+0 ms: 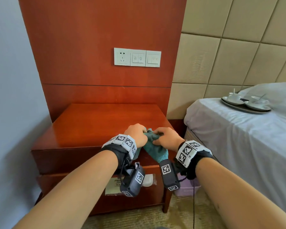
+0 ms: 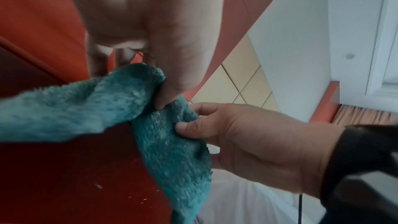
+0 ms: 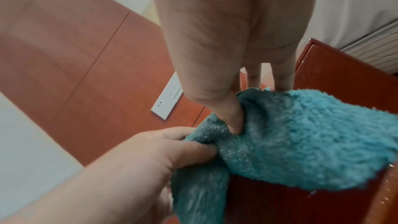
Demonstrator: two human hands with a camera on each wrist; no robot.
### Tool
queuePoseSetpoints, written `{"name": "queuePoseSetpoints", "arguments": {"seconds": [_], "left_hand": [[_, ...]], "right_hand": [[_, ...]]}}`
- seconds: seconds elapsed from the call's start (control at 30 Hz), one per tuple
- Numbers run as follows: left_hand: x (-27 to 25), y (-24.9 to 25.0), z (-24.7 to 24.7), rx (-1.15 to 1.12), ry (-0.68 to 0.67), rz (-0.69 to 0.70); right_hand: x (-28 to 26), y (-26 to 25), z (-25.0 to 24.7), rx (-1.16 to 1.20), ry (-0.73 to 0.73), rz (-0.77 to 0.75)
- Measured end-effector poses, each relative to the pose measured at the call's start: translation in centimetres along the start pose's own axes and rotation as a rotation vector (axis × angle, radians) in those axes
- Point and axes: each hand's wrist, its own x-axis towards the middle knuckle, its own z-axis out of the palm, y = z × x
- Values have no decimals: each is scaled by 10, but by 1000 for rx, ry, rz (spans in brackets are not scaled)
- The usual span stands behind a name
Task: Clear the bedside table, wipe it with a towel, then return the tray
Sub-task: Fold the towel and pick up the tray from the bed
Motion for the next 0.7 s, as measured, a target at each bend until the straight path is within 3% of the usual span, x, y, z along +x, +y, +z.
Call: {"name": "queuePoseSetpoints", "arguments": {"seconds": [0.17,0.37,0.5,0.7], "left_hand": [[19,26,5,-250,124,78],[45,69,17,-456,-26,98],[80,90,27,-463,-18,108],[161,141,42,-414,-5,221]], "right_hand": [[11,11,-25,348,148,162],[35,20,-61,547,267,245],[51,35,-79,624,202,251],[82,76,-146,768,-34,242]]}}
